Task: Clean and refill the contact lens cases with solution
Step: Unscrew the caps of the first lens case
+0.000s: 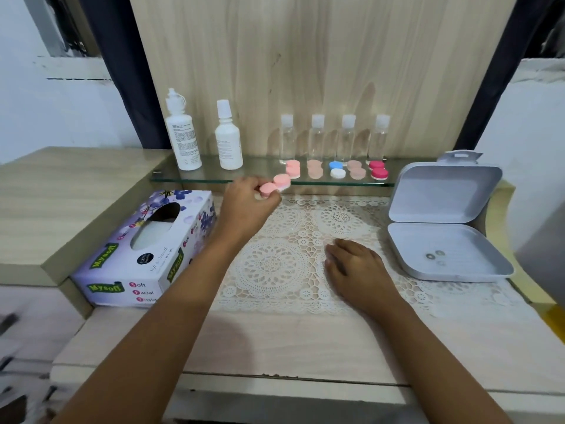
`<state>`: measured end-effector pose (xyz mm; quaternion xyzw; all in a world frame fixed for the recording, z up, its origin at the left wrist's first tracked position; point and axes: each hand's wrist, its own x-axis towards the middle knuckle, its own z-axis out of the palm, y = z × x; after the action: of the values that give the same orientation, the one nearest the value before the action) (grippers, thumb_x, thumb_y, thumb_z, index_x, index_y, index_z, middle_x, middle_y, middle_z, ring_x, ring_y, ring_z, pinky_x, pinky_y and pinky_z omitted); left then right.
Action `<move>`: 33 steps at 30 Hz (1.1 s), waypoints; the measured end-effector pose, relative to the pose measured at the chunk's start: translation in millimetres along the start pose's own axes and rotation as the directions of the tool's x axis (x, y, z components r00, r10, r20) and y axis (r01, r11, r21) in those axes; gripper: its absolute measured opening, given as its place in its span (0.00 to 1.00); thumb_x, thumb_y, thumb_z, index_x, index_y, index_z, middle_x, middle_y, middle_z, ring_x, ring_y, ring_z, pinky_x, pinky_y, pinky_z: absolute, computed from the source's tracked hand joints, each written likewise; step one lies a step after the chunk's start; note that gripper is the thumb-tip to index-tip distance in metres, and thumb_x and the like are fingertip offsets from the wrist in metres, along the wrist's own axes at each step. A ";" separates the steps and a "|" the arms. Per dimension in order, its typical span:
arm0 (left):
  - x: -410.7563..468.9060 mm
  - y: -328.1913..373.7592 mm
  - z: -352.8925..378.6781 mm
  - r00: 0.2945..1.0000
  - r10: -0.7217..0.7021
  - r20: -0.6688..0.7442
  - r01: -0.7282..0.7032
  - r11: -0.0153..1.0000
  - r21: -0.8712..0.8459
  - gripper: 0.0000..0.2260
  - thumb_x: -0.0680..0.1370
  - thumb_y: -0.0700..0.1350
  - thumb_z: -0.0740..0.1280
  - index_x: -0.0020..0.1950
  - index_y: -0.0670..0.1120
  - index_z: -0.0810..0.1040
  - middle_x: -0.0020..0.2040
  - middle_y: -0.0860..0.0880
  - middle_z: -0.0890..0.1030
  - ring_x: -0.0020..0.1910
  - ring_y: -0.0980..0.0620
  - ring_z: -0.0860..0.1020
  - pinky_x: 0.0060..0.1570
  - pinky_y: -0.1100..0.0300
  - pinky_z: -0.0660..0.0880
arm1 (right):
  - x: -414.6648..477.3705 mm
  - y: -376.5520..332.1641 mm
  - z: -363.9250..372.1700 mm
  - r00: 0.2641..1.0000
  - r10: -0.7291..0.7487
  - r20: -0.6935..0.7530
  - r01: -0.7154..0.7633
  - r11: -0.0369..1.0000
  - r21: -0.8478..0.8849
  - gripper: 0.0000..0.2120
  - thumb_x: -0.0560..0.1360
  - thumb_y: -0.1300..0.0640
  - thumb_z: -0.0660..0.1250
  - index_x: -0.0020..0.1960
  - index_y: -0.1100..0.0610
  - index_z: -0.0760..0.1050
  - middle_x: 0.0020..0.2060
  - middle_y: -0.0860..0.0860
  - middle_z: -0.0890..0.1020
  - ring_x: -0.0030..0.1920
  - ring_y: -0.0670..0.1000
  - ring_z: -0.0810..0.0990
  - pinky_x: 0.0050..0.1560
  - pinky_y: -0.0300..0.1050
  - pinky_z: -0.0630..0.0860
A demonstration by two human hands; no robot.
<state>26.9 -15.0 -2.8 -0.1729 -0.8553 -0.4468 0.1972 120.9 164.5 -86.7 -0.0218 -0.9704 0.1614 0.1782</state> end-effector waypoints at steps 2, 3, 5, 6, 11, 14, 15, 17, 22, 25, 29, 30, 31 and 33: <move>-19.6 -1.4 -3.2 0.991 0.005 0.136 -0.001 0.999 -0.035 0.10 0.74 0.43 0.68 0.54 0.47 0.80 0.48 0.52 0.76 0.47 0.54 0.72 0.44 0.63 0.67 | 0.8 -0.1 -0.3 1.000 0.005 -0.009 -0.004 1.000 0.017 0.20 0.73 0.50 0.54 0.56 0.57 0.78 0.59 0.54 0.78 0.62 0.56 0.74 0.62 0.53 0.68; -27.5 -4.0 -2.6 0.976 0.002 0.218 0.009 0.999 -0.052 0.10 0.74 0.44 0.69 0.54 0.48 0.80 0.49 0.53 0.76 0.47 0.55 0.72 0.44 0.65 0.67 | 0.6 -0.5 -0.4 1.000 0.005 -0.012 -0.005 1.000 0.025 0.20 0.73 0.50 0.54 0.56 0.58 0.78 0.59 0.54 0.78 0.62 0.56 0.74 0.62 0.53 0.69; -39.2 -9.3 2.8 0.928 -0.016 0.372 0.043 0.997 -0.062 0.10 0.73 0.44 0.69 0.54 0.49 0.80 0.50 0.54 0.76 0.47 0.56 0.74 0.45 0.66 0.70 | 0.7 -1.7 -1.4 1.000 0.012 -0.011 -0.012 0.999 0.040 0.20 0.73 0.50 0.54 0.55 0.58 0.78 0.58 0.54 0.79 0.61 0.56 0.75 0.61 0.53 0.70; -43.8 -11.9 6.9 0.903 -0.030 0.429 0.058 0.997 -0.052 0.10 0.73 0.44 0.69 0.53 0.50 0.80 0.51 0.54 0.76 0.48 0.56 0.75 0.46 0.65 0.72 | 0.5 -2.4 -2.1 1.000 0.018 -0.013 -0.017 0.999 0.046 0.20 0.72 0.50 0.54 0.54 0.58 0.78 0.56 0.54 0.79 0.60 0.56 0.75 0.61 0.53 0.71; -57.7 -24.0 26.1 0.839 -0.022 0.543 0.011 1.000 0.025 0.12 0.71 0.47 0.67 0.54 0.51 0.81 0.52 0.54 0.77 0.52 0.54 0.76 0.57 0.57 0.73 | 0.3 -3.3 -4.5 0.999 0.038 -0.010 -0.037 0.995 0.097 0.22 0.72 0.51 0.56 0.61 0.57 0.76 0.58 0.54 0.79 0.60 0.57 0.75 0.62 0.53 0.70; -60.6 -26.1 32.2 0.846 0.002 0.532 -0.058 0.994 0.089 0.17 0.67 0.54 0.62 0.54 0.54 0.80 0.51 0.58 0.77 0.55 0.57 0.73 0.63 0.50 0.67 | -0.9 -4.2 -4.6 1.000 0.003 0.003 -0.003 0.997 0.083 0.22 0.71 0.50 0.57 0.63 0.53 0.75 0.57 0.52 0.79 0.59 0.57 0.74 0.61 0.54 0.70; -61.1 -26.3 33.4 0.848 0.009 0.529 -0.073 0.992 0.100 0.18 0.67 0.54 0.61 0.55 0.55 0.80 0.51 0.59 0.76 0.56 0.57 0.72 0.63 0.49 0.65 | -1.9 -5.8 -5.6 1.000 -0.002 0.008 0.002 0.997 0.073 0.23 0.70 0.49 0.57 0.62 0.51 0.75 0.57 0.50 0.79 0.58 0.55 0.74 0.60 0.53 0.69; -61.6 -26.1 34.2 0.849 0.019 0.527 -0.090 0.990 0.110 0.19 0.68 0.55 0.61 0.56 0.55 0.79 0.51 0.58 0.76 0.56 0.57 0.71 0.64 0.48 0.64 | -3.4 -8.0 -6.6 1.000 -0.014 0.019 0.013 0.998 0.061 0.25 0.69 0.43 0.53 0.61 0.47 0.75 0.55 0.46 0.78 0.57 0.52 0.72 0.58 0.50 0.65; -60.9 -30.0 34.4 0.839 0.024 0.543 -0.103 0.988 0.115 0.19 0.72 0.56 0.63 0.62 0.54 0.77 0.56 0.56 0.74 0.60 0.55 0.69 0.66 0.49 0.62 | -0.9 -6.5 -5.2 0.999 -0.037 0.012 0.036 0.998 0.046 0.16 0.73 0.39 0.60 0.55 0.45 0.76 0.48 0.43 0.77 0.53 0.48 0.71 0.50 0.45 0.61; -59.1 -32.9 36.3 0.843 0.021 0.538 -0.099 0.988 0.118 0.16 0.76 0.52 0.66 0.64 0.52 0.76 0.58 0.53 0.74 0.61 0.54 0.69 0.65 0.48 0.64 | 1.4 -6.7 -4.1 0.999 -0.027 0.020 0.026 0.997 0.073 0.12 0.74 0.42 0.63 0.54 0.46 0.76 0.47 0.43 0.76 0.53 0.47 0.70 0.49 0.46 0.60; -58.6 -33.8 36.1 0.846 0.021 0.533 -0.080 0.993 0.089 0.14 0.75 0.51 0.68 0.60 0.51 0.78 0.55 0.53 0.74 0.58 0.54 0.72 0.62 0.55 0.68 | 4.4 -9.7 -1.9 0.997 -0.018 0.070 0.008 0.989 0.147 0.12 0.75 0.48 0.64 0.56 0.52 0.76 0.47 0.47 0.74 0.55 0.51 0.71 0.53 0.48 0.65; -58.7 -33.8 35.9 0.846 0.023 0.533 -0.079 0.994 0.082 0.13 0.75 0.51 0.68 0.59 0.51 0.79 0.53 0.53 0.74 0.56 0.55 0.72 0.60 0.58 0.68 | 4.6 -10.0 -0.9 0.997 -0.020 0.071 0.008 0.987 0.159 0.13 0.75 0.49 0.64 0.56 0.53 0.76 0.47 0.49 0.74 0.54 0.52 0.72 0.55 0.49 0.67; -58.6 -33.8 35.6 0.847 0.028 0.531 -0.082 0.994 0.078 0.13 0.75 0.50 0.68 0.58 0.50 0.79 0.52 0.54 0.74 0.55 0.55 0.72 0.57 0.61 0.68 | 4.6 -10.1 -0.2 0.997 -0.022 0.069 0.011 0.986 0.166 0.13 0.75 0.50 0.64 0.56 0.54 0.76 0.47 0.50 0.74 0.54 0.53 0.72 0.55 0.50 0.68; -58.9 -33.5 35.2 0.850 0.038 0.525 -0.094 0.992 0.079 0.12 0.75 0.50 0.69 0.57 0.50 0.79 0.51 0.54 0.74 0.53 0.56 0.72 0.52 0.65 0.66 | 4.7 -9.6 1.2 0.997 -0.033 0.069 0.022 0.986 0.163 0.13 0.75 0.51 0.65 0.57 0.56 0.76 0.48 0.52 0.75 0.53 0.54 0.72 0.55 0.50 0.69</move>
<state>55.4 -10.9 -73.6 -0.3067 -0.8919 -0.3319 -0.0186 116.3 155.4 -83.1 0.0119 -0.9601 0.2379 0.1466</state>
